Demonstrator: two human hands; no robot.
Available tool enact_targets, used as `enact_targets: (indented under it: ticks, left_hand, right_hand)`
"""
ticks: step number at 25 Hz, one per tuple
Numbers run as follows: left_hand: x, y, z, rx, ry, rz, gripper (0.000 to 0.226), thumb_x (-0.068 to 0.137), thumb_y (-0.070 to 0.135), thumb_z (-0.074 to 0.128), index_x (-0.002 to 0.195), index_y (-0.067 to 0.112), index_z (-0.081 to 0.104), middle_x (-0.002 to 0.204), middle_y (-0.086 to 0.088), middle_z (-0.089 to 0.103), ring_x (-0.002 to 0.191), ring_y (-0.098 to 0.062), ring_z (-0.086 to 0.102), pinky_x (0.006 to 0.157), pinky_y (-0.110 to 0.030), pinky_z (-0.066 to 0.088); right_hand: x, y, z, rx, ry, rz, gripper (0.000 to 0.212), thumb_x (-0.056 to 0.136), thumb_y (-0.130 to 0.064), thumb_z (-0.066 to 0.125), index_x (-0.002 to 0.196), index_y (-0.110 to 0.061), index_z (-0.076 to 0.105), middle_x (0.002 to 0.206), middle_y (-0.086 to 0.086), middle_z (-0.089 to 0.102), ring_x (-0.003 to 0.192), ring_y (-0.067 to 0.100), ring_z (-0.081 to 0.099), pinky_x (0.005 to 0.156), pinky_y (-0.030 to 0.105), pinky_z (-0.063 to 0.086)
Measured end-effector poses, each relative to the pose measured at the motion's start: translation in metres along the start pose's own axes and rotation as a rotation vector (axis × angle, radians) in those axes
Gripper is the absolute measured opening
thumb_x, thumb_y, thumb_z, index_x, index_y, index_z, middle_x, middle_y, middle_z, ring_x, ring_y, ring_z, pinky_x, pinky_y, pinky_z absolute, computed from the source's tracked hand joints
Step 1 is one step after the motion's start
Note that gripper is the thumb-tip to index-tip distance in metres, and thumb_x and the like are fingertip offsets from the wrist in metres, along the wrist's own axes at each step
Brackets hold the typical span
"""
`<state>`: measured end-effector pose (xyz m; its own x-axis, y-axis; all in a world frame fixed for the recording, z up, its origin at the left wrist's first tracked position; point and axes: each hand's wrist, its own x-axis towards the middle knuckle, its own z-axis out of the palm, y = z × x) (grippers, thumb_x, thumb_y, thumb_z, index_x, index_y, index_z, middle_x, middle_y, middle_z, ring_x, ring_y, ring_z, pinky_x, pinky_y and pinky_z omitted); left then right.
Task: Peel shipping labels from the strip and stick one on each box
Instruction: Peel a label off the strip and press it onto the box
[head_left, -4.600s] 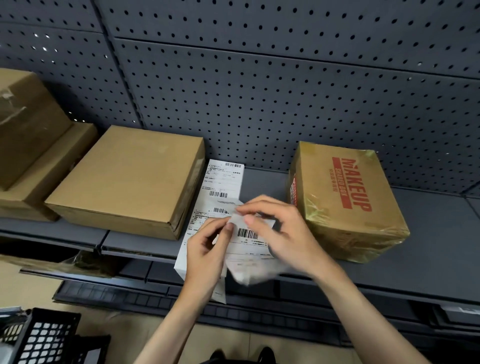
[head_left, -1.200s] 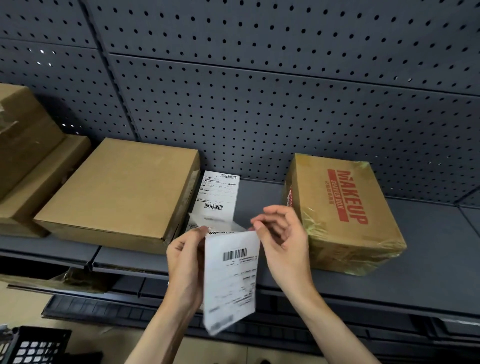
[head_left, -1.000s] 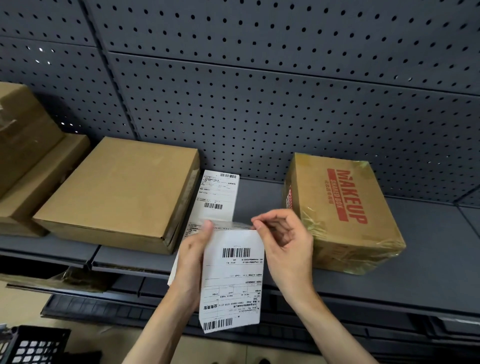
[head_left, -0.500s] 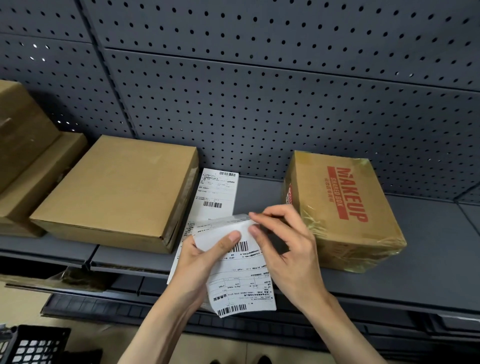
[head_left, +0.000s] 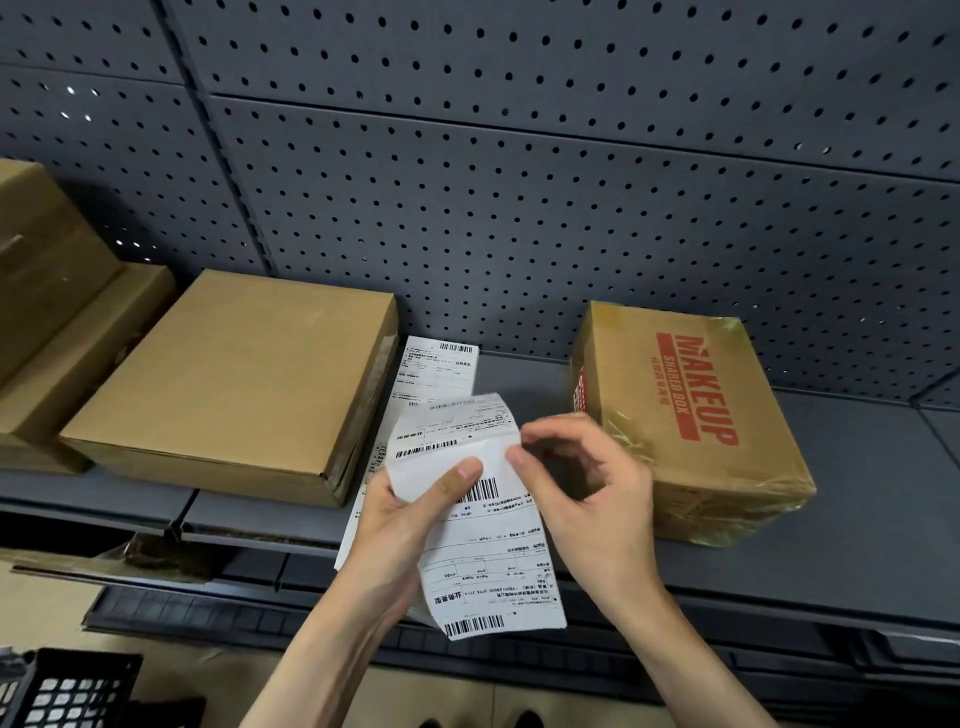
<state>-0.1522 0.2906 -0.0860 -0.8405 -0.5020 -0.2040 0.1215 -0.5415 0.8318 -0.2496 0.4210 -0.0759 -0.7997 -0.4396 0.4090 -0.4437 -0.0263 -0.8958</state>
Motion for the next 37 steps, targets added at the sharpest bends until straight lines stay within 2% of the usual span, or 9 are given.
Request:
enact_targets:
  ticks: [3, 7, 10, 14, 19, 23, 27, 32, 37]
  left_hand:
    - [0.0, 0.0, 0.001, 0.09, -0.003, 0.021, 0.03, 0.08, 0.014, 0.078, 0.106, -0.001, 0.073, 0.102, -0.023, 0.076, 0.091, -0.032, 0.074, 0.073, -0.035, 0.061]
    - [0.006, 0.005, -0.004, 0.195, 0.183, 0.172, 0.073, 0.061, 0.062, 0.083, 0.08, -0.005, 0.06, 0.076, -0.008, 0.065, 0.071, -0.024, 0.058, 0.064, -0.031, 0.046]
    - [0.008, 0.013, -0.01, 0.546, 0.305, 0.555, 0.035, 0.076, 0.044, 0.077, 0.082, 0.02, 0.052, 0.079, 0.005, 0.052, 0.072, -0.013, 0.049, 0.068, -0.028, 0.041]
    - [0.007, 0.024, 0.004, 0.941, 0.018, 0.864, 0.024, 0.084, 0.02, 0.076, 0.107, 0.019, 0.071, 0.101, 0.0, 0.068, 0.098, -0.02, 0.064, 0.086, -0.033, 0.047]
    - [0.012, 0.033, 0.014, 0.845, -0.143, 0.625, 0.008, 0.089, 0.016, 0.07, 0.086, 0.014, 0.077, 0.078, 0.004, 0.073, 0.074, -0.011, 0.066, 0.07, -0.02, 0.048]
    - [0.02, 0.038, 0.01, 0.73, -0.228, 0.425, 0.012, 0.087, 0.019, 0.069, 0.079, 0.013, 0.075, 0.068, -0.011, 0.068, 0.062, -0.008, 0.057, 0.06, -0.02, 0.046]
    - [0.022, 0.041, 0.008, 0.634, -0.264, 0.334, 0.015, 0.078, 0.025, 0.067, 0.07, 0.015, 0.074, 0.059, -0.009, 0.062, 0.052, -0.01, 0.056, 0.05, -0.021, 0.047]
    - [0.023, 0.042, 0.006, 0.584, -0.288, 0.267, 0.019, 0.076, 0.027, 0.069, 0.069, 0.011, 0.076, 0.056, -0.005, 0.059, 0.046, -0.011, 0.051, 0.045, -0.021, 0.043]
    - [0.024, 0.037, 0.0, 0.634, -0.3, 0.282, 0.022, 0.079, 0.027, 0.068, 0.072, 0.008, 0.076, 0.056, -0.006, 0.056, 0.046, -0.014, 0.049, 0.044, -0.022, 0.041]
  right_hand:
    - [0.004, -0.003, 0.001, 0.207, 0.004, 0.151, 0.031, 0.081, 0.008, 0.079, 0.089, -0.018, 0.066, 0.086, 0.0, 0.073, 0.084, 0.012, 0.07, 0.082, 0.02, 0.053]
    - [0.009, -0.012, -0.003, 0.297, 0.018, 0.171, 0.03, 0.08, 0.011, 0.077, 0.091, -0.012, 0.062, 0.085, 0.0, 0.072, 0.084, 0.009, 0.069, 0.081, 0.017, 0.053]
    - [0.011, -0.016, -0.002, 0.303, 0.055, 0.16, 0.031, 0.079, 0.011, 0.077, 0.092, -0.013, 0.062, 0.084, 0.0, 0.074, 0.081, 0.009, 0.07, 0.078, 0.016, 0.054]
    - [0.012, -0.019, 0.0, 0.297, 0.051, 0.132, 0.03, 0.077, 0.004, 0.08, 0.093, -0.013, 0.062, 0.082, 0.003, 0.075, 0.078, 0.01, 0.072, 0.078, 0.017, 0.055]
    - [0.012, -0.02, -0.002, 0.179, -0.004, 0.058, 0.032, 0.076, -0.016, 0.083, 0.099, -0.023, 0.062, 0.086, 0.005, 0.077, 0.084, 0.019, 0.076, 0.082, 0.025, 0.058]
    - [0.012, -0.02, -0.006, 0.107, -0.035, 0.018, 0.038, 0.077, -0.013, 0.084, 0.103, -0.028, 0.061, 0.086, -0.003, 0.078, 0.082, 0.017, 0.076, 0.08, 0.025, 0.058]
    - [0.011, -0.017, -0.006, 0.074, -0.09, -0.011, 0.042, 0.078, -0.006, 0.084, 0.109, -0.022, 0.062, 0.088, -0.002, 0.077, 0.082, 0.018, 0.075, 0.079, 0.03, 0.059]
    - [0.014, -0.011, -0.01, -0.107, -0.207, -0.23, 0.022, 0.085, 0.0, 0.079, 0.106, -0.003, 0.076, 0.093, 0.003, 0.07, 0.086, 0.017, 0.068, 0.075, 0.028, 0.055]
    - [0.016, -0.003, -0.013, -0.353, -0.272, -0.414, 0.014, 0.087, -0.003, 0.079, 0.101, -0.005, 0.08, 0.095, 0.004, 0.07, 0.086, 0.02, 0.065, 0.073, 0.043, 0.049]
